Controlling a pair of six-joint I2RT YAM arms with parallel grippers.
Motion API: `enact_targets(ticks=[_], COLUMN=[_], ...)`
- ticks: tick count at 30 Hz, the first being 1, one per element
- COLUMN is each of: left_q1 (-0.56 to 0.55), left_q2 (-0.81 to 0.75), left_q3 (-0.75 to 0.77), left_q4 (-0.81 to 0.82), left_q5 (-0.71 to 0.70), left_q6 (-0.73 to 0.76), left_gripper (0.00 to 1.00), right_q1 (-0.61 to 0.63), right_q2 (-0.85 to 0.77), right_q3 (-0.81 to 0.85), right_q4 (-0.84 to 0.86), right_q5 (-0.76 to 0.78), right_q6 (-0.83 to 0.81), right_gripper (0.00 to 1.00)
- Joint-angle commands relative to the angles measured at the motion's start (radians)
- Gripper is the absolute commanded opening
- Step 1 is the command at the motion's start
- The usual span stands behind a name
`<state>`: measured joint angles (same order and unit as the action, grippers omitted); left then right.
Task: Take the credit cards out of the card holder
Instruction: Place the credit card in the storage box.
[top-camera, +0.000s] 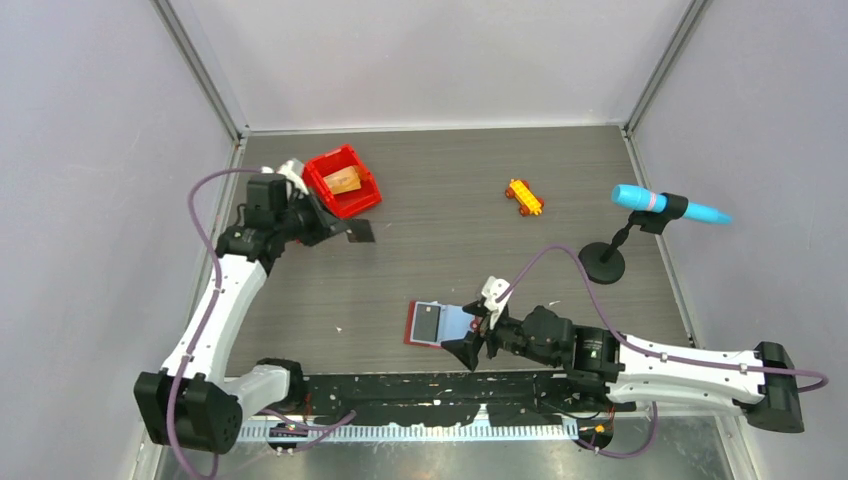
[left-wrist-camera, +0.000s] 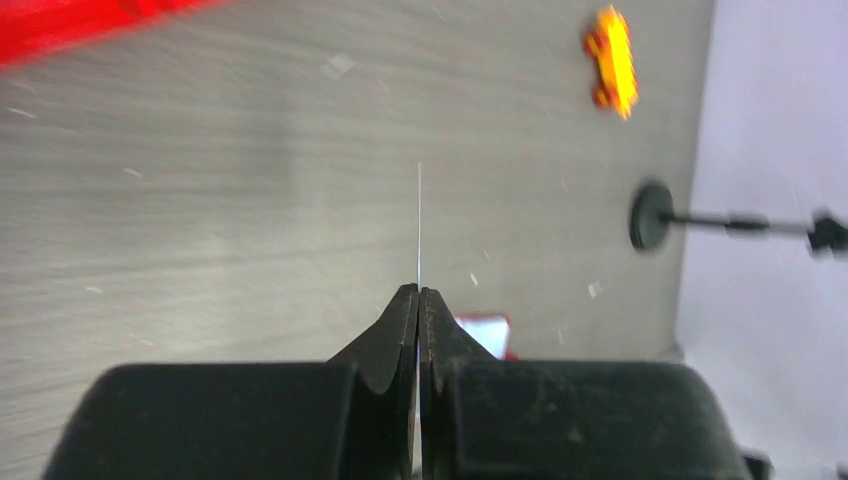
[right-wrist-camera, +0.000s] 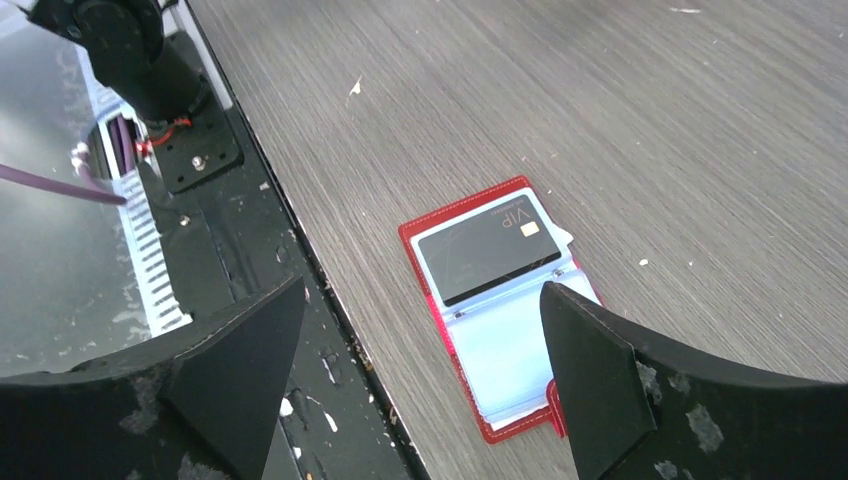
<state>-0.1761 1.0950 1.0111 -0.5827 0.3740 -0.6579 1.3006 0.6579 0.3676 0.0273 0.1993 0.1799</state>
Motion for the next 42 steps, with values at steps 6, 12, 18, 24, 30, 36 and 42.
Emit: enact_targets(ticks=[6,12,18,24,30,36,42], left_q1=[0.313,0.390,0.403,0.408,0.407,0.407,0.407], left_q2=[0.266,0.464,0.600,0.725,0.793,0.840,0.877], left_q3=[0.192,0.347,0.482,0.579,0.594,0.594,0.615], left_q4=[0.099,0.110,0.090,0.057,0.057,0.063,0.056], left_q5=[-0.101,-0.050,-0.093,-0.105,-0.091,-0.095,-0.108], left_q6=[0.068,0.047,0.079,0.085,0.088,0.096,0.121], left_gripper=[0.00,0.00,0.00,0.00,0.00,0.00,0.00], right_q1=[0.005,0.005,0.005,0.005,0.004,0.003,0.003], right_q2=[-0.190,-0.249,-0.256,-0.237,-0.203,-0.162,-0.122], right_q3=[-0.031,-0.010,0.012,0.029,0.060,0.066,0.081], right_q4=[0.007,-0.064,-0.114,-0.107,-0.107,-0.107,-0.106], right_q5=[0.072,0.130,0.198,0.272,0.311,0.334,0.336], right_q6=[0.063,0.048,0.041,0.033,0.015,0.005,0.003], right_gripper=[0.95,0.95,0.95,0.95,0.95,0.96,0.95])
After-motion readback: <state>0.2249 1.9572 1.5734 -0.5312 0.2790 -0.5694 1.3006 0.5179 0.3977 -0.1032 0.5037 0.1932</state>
